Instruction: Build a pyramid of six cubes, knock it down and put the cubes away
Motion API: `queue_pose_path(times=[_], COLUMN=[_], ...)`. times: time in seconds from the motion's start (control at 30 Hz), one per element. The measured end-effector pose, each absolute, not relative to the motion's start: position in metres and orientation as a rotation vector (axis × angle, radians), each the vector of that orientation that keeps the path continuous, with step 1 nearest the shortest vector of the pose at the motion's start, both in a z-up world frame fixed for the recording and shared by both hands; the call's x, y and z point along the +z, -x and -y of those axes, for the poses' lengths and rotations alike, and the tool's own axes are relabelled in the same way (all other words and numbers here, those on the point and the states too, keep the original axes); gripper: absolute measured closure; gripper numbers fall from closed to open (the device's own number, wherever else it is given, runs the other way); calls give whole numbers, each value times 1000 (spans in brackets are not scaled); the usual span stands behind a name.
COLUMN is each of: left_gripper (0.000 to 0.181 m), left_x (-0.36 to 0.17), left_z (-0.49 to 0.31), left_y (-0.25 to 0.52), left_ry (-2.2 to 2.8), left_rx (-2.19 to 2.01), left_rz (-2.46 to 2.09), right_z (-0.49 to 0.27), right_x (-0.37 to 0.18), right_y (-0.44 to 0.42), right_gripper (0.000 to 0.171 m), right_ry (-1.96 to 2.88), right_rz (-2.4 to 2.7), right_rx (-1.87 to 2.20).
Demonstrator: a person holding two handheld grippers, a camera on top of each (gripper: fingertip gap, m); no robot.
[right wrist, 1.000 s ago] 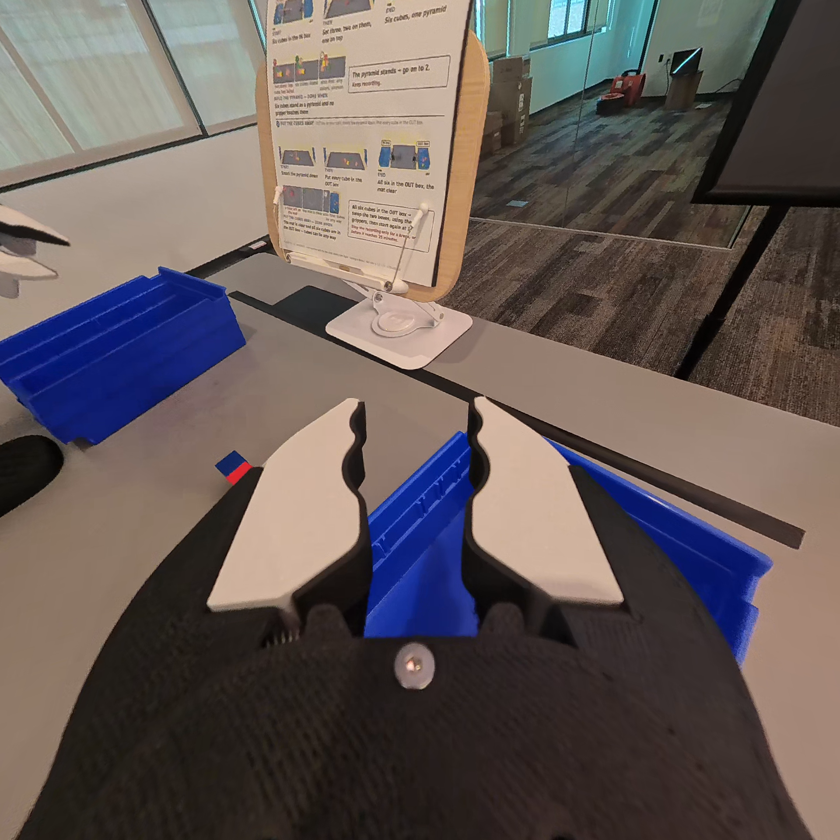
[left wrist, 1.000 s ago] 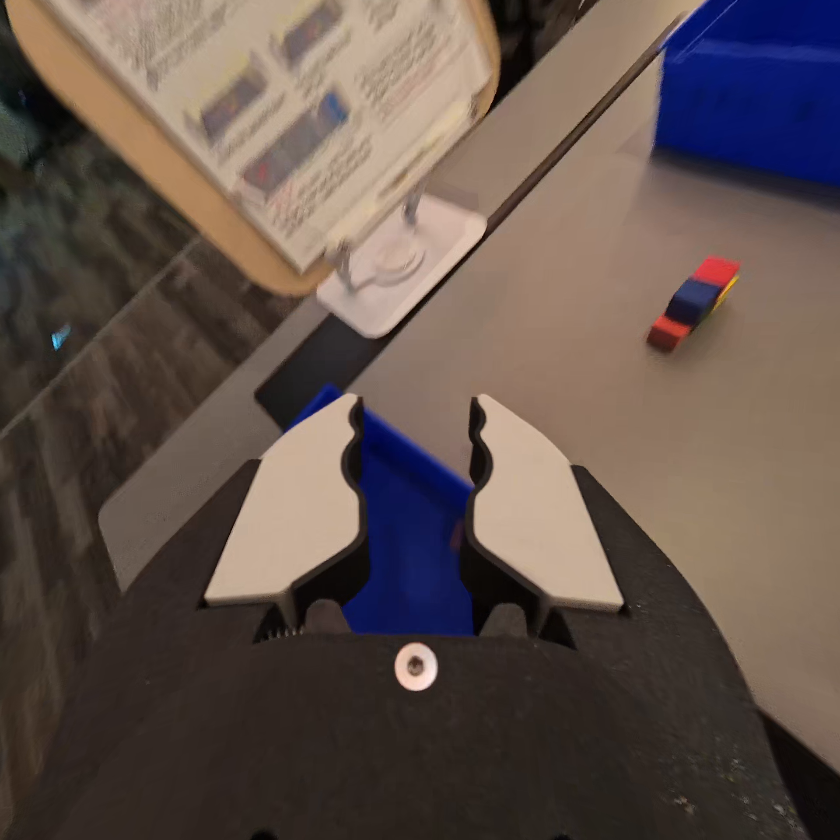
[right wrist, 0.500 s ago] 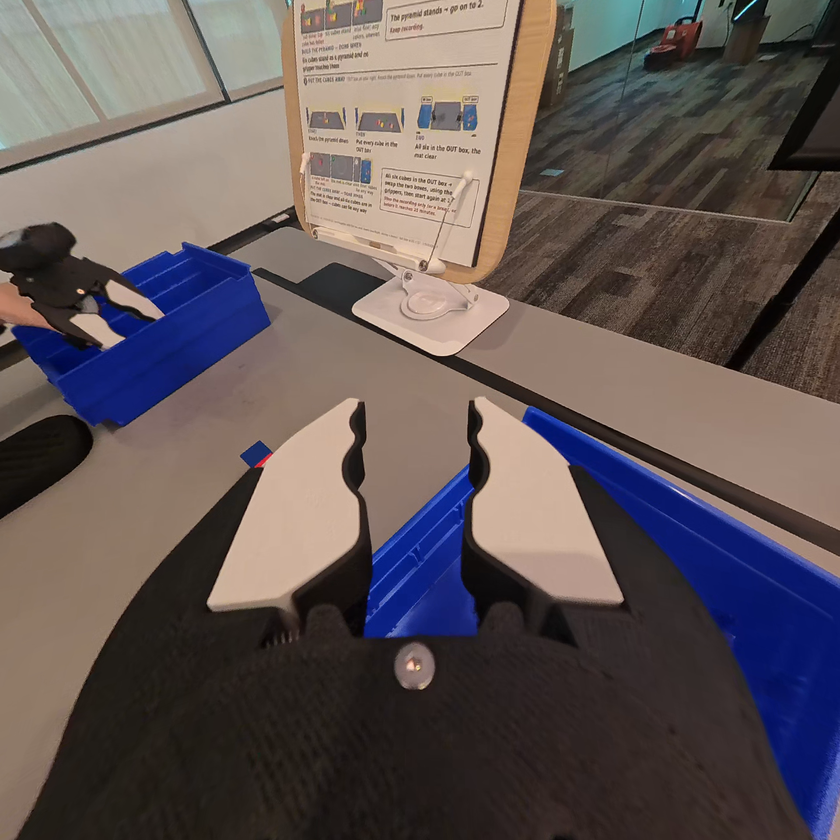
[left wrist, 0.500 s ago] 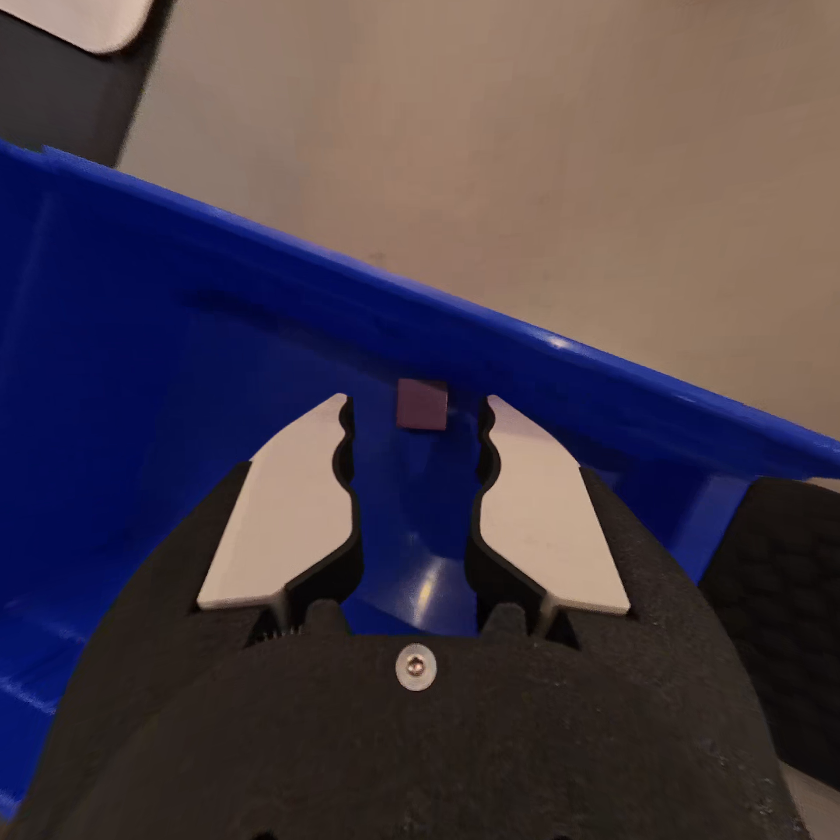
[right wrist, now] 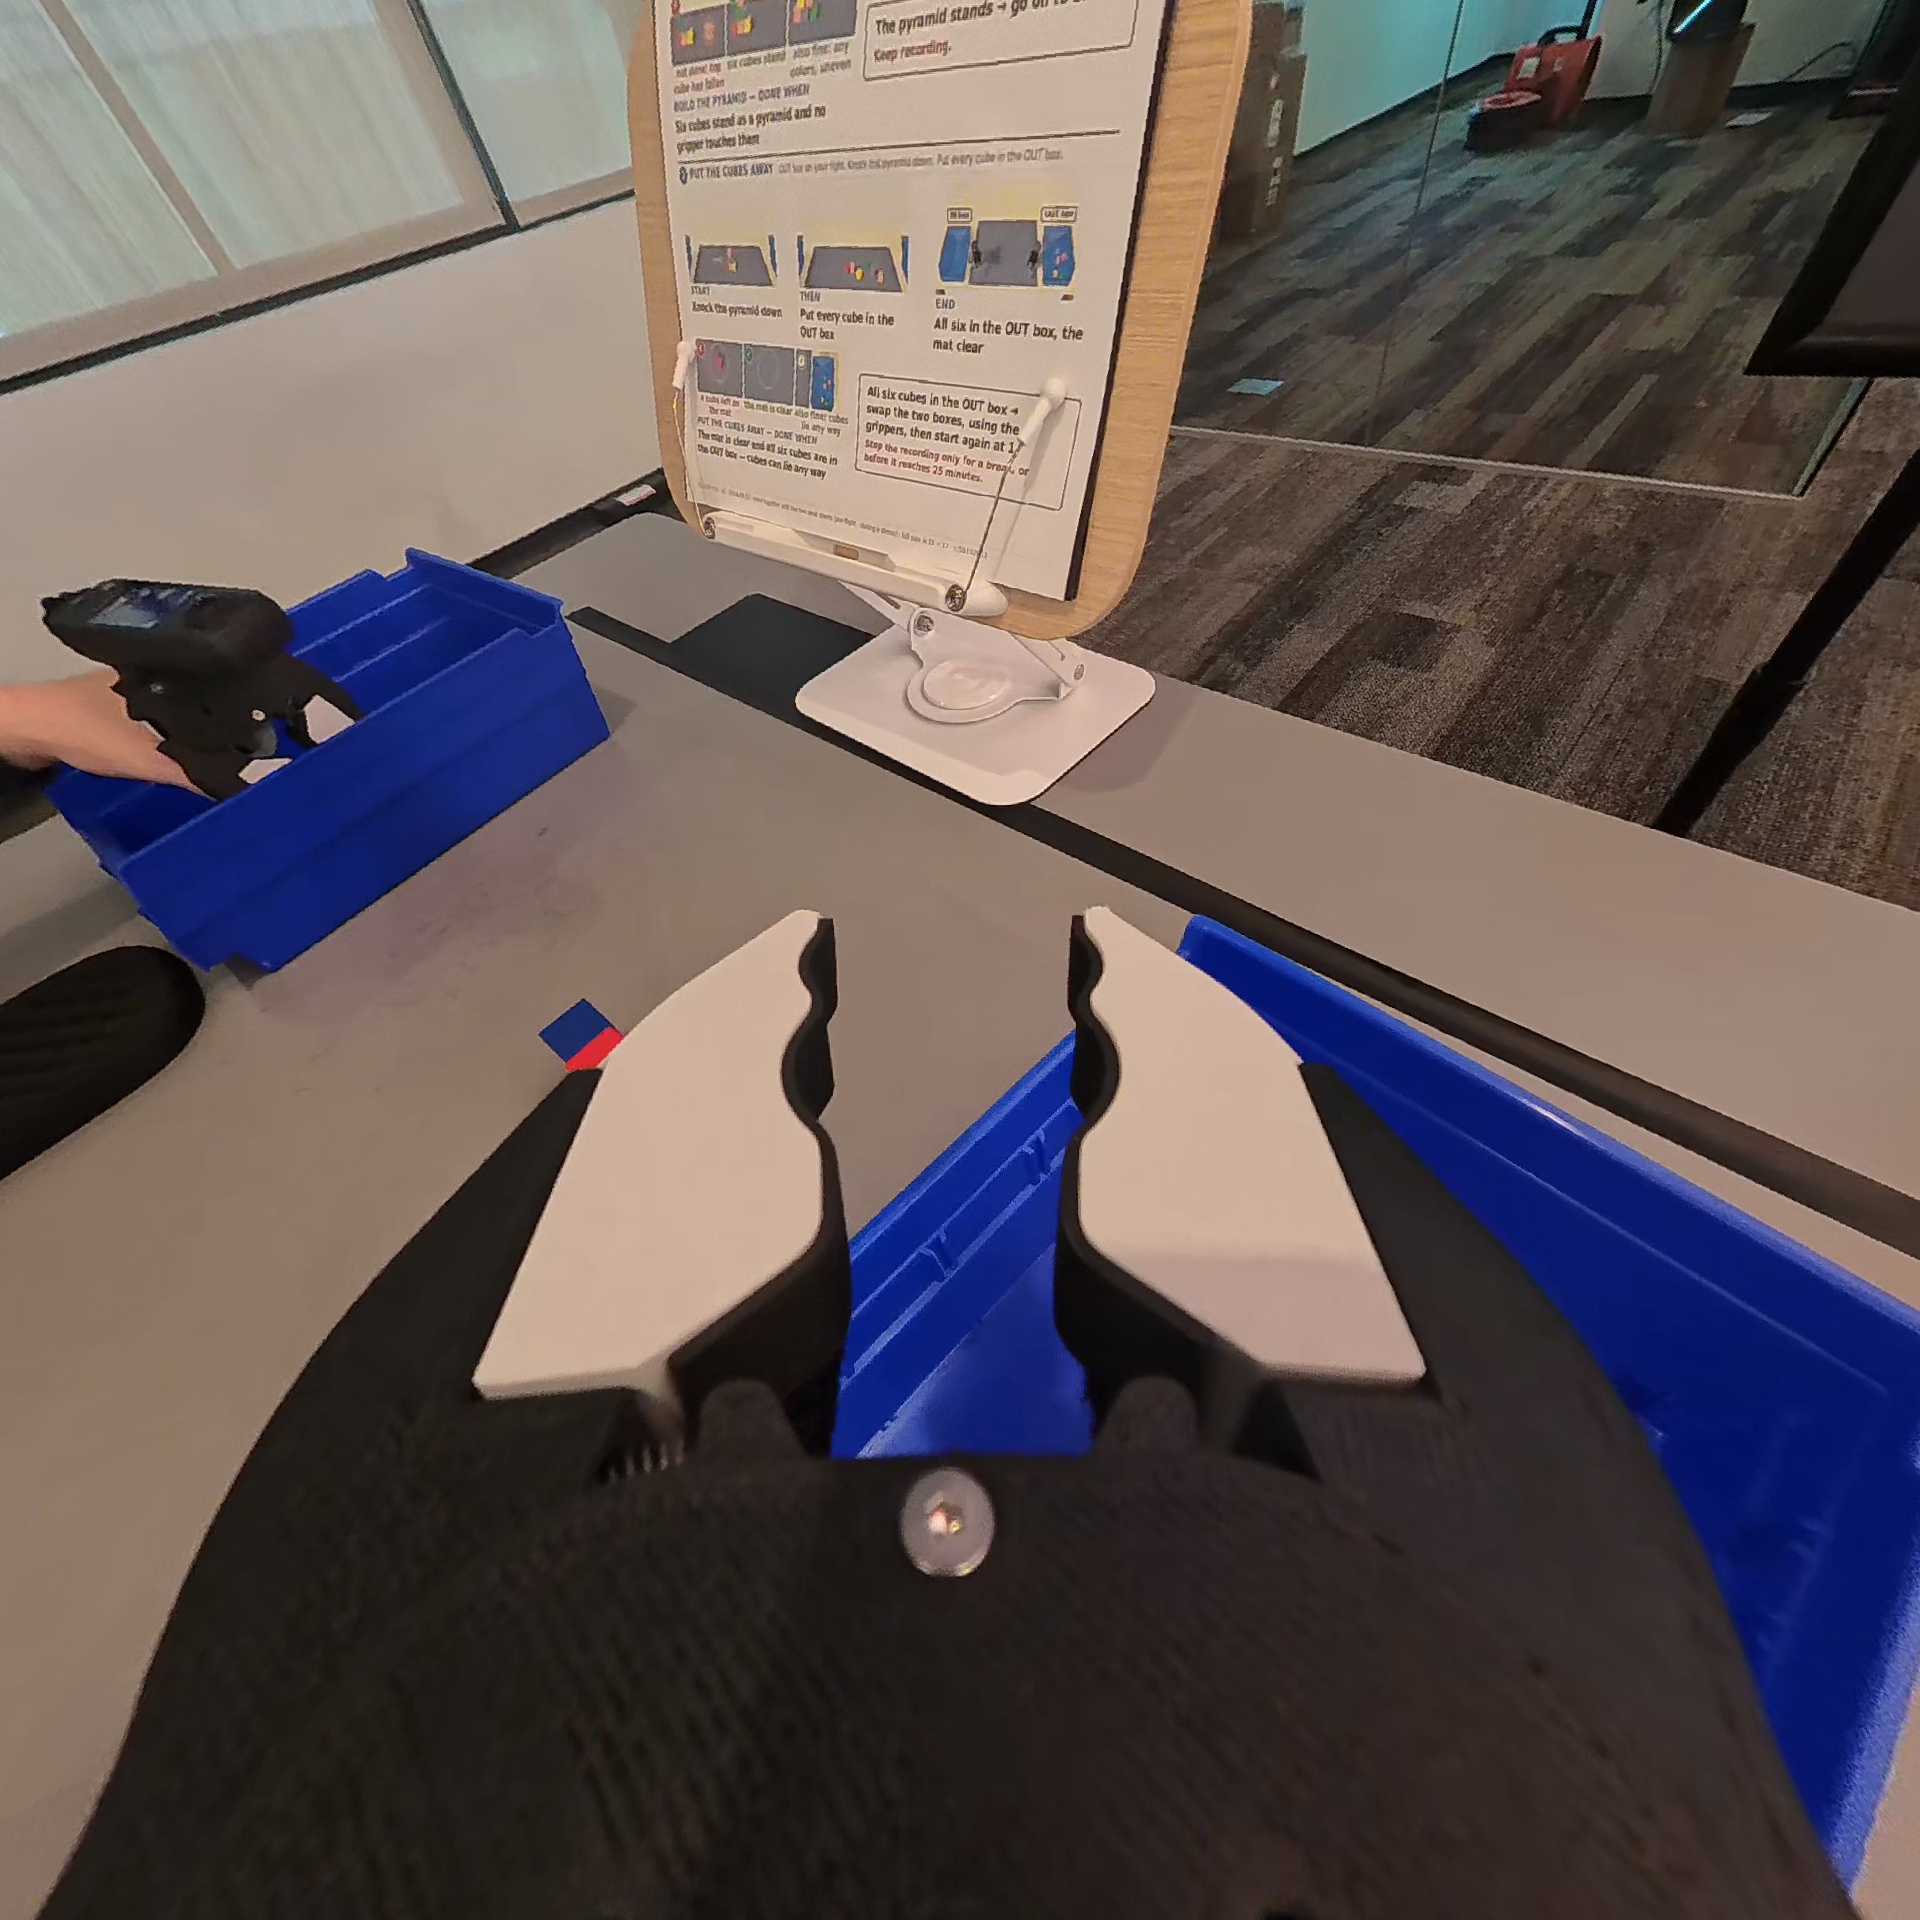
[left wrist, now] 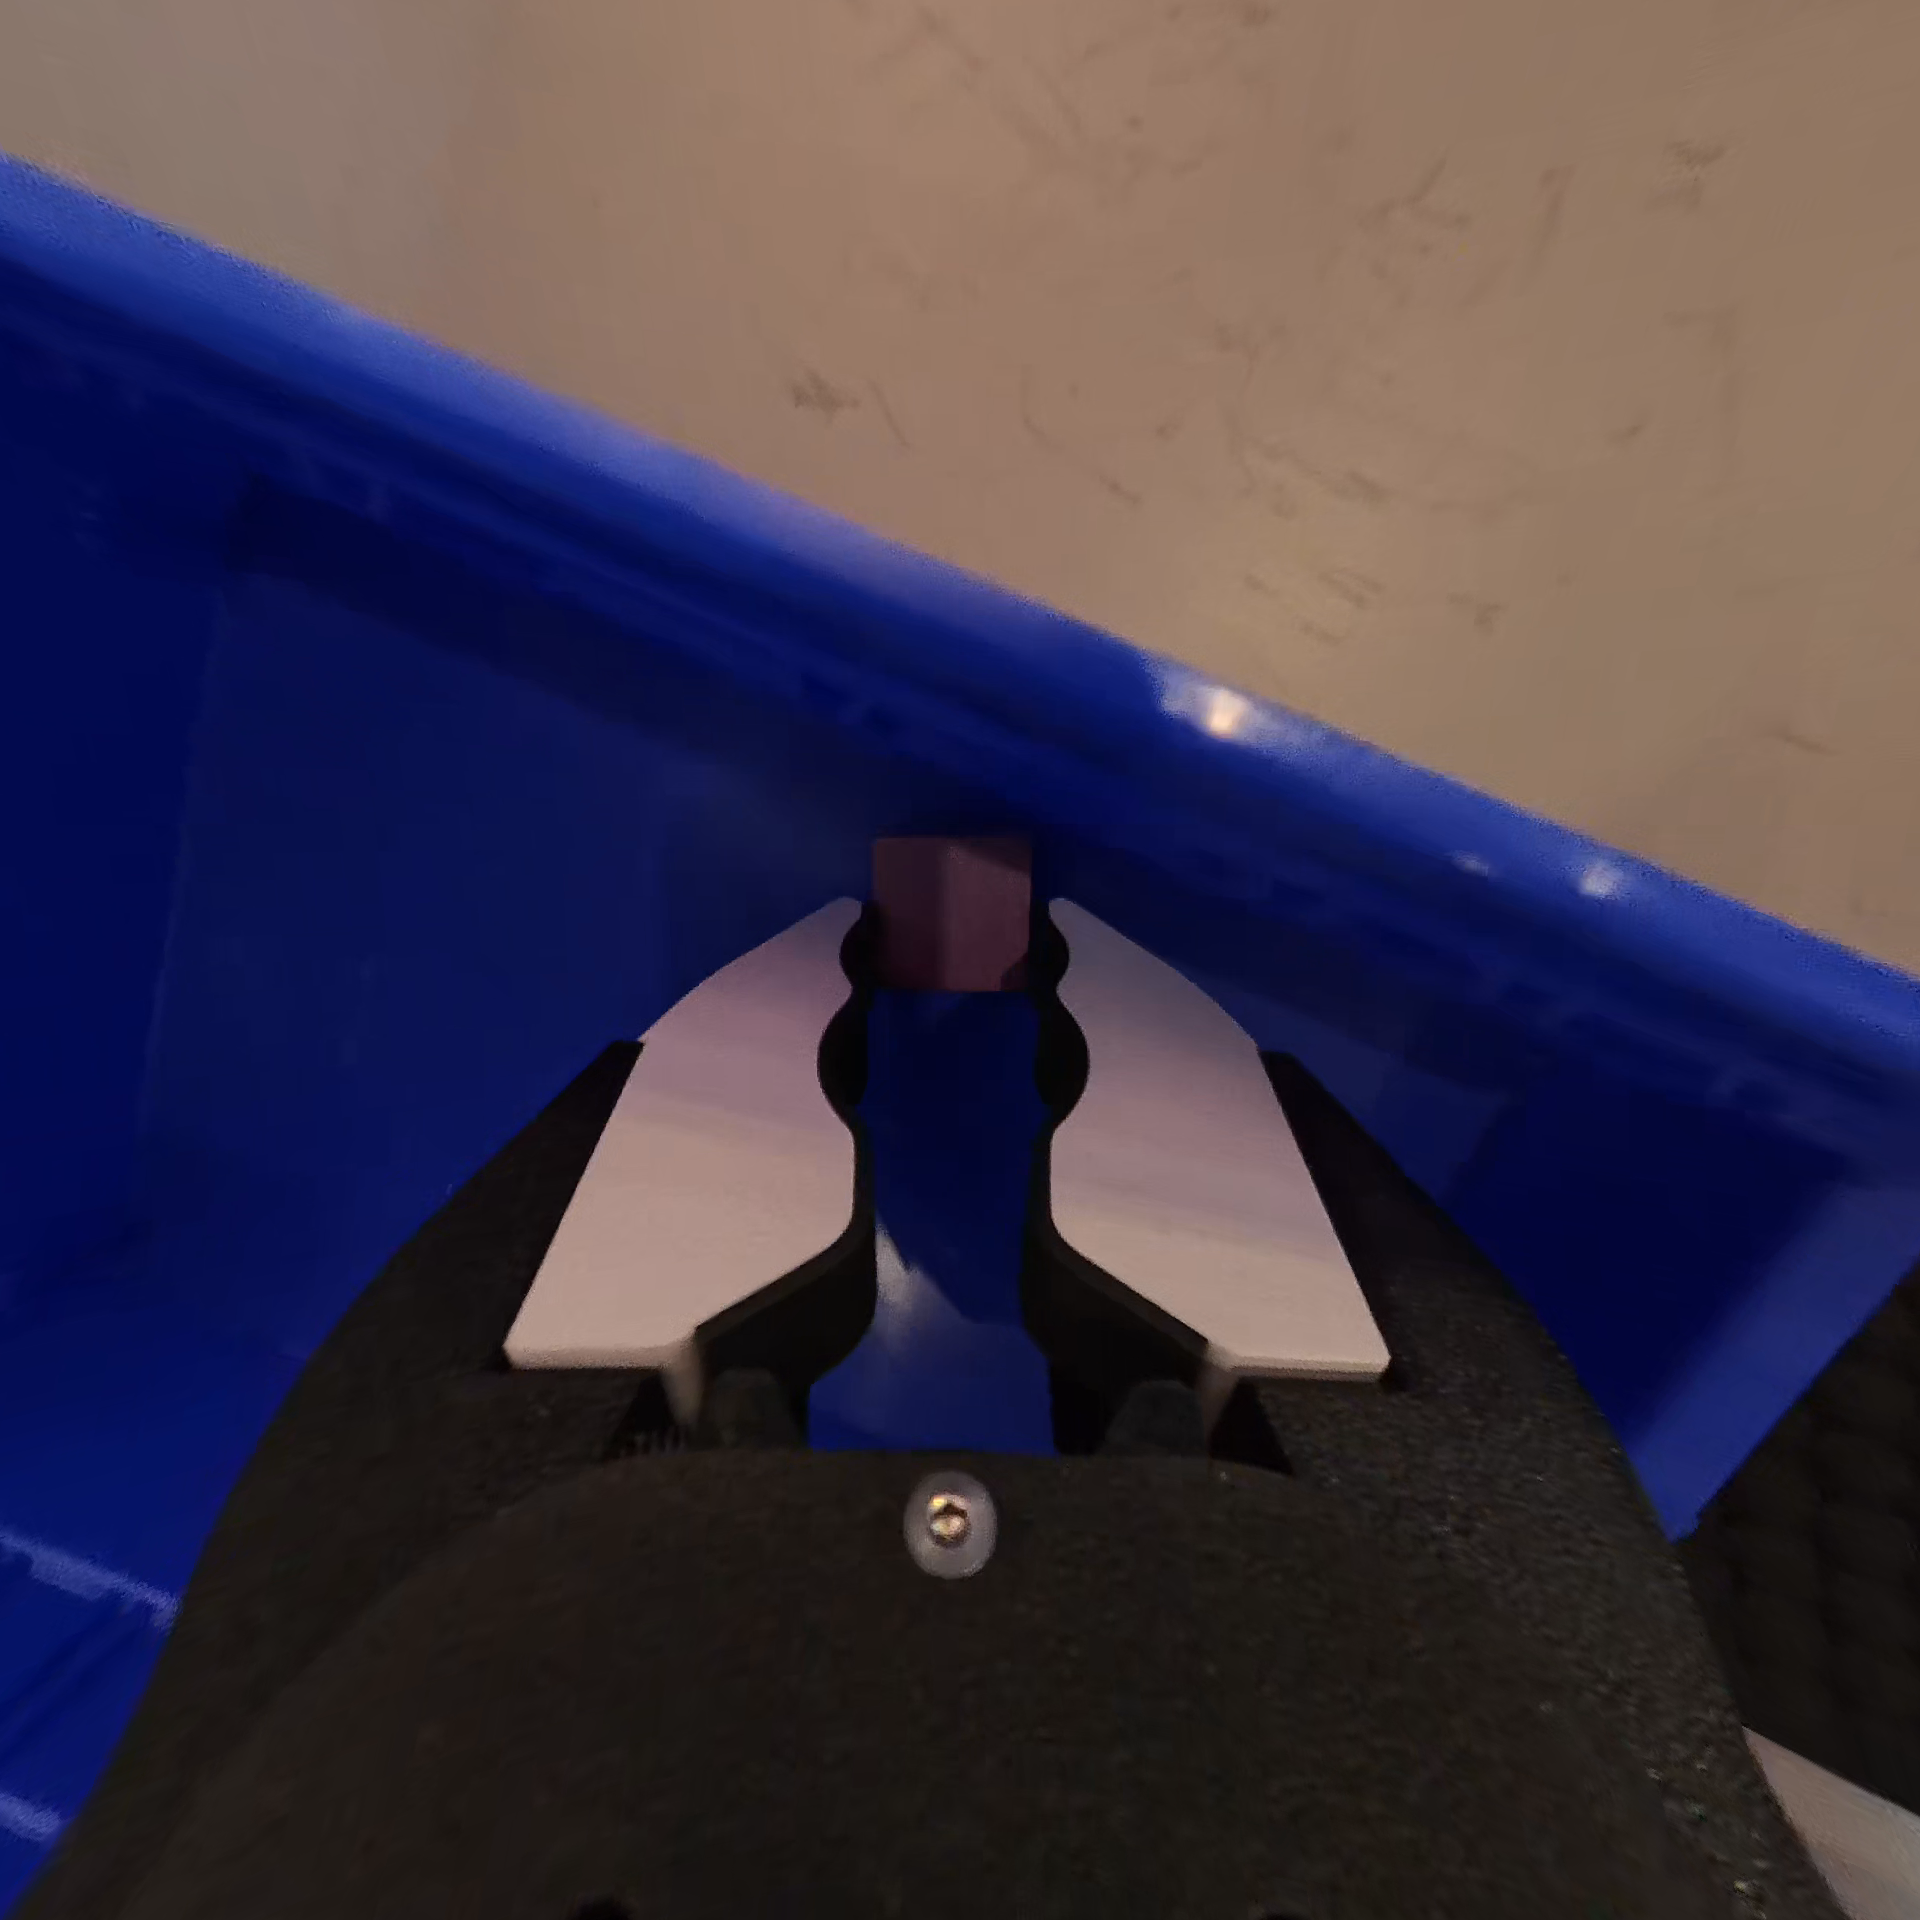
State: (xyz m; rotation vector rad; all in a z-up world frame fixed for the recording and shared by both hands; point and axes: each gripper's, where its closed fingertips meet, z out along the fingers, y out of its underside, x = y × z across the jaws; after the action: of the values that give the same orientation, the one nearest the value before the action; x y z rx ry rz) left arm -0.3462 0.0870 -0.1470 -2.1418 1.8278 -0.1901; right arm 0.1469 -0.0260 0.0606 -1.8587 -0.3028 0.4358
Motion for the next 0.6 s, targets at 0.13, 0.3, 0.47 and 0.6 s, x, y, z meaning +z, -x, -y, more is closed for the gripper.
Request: queue_pose_path(times=[0.13,0.3,0.47,0.6], left_gripper=[153,153,153,153], left_x=[-126,-26,34,8], left_z=[-101,-106,-44,-8], left_y=[366,354,255,170], left_ry=[2125,1987,1739,1653], left_rx=[-103,-215,-404,-438], left_rz=[-1731,-1499,-1676,-1851], right_z=[30,35,36,37], right_x=[63,76,79,78], right_y=[-154,-159,-154,-149], right_gripper=[127,128,128,128], right_ry=[1845,1792,1788,1792], right_rz=[283,261,288,307], right_rx=[438,454,446,446])
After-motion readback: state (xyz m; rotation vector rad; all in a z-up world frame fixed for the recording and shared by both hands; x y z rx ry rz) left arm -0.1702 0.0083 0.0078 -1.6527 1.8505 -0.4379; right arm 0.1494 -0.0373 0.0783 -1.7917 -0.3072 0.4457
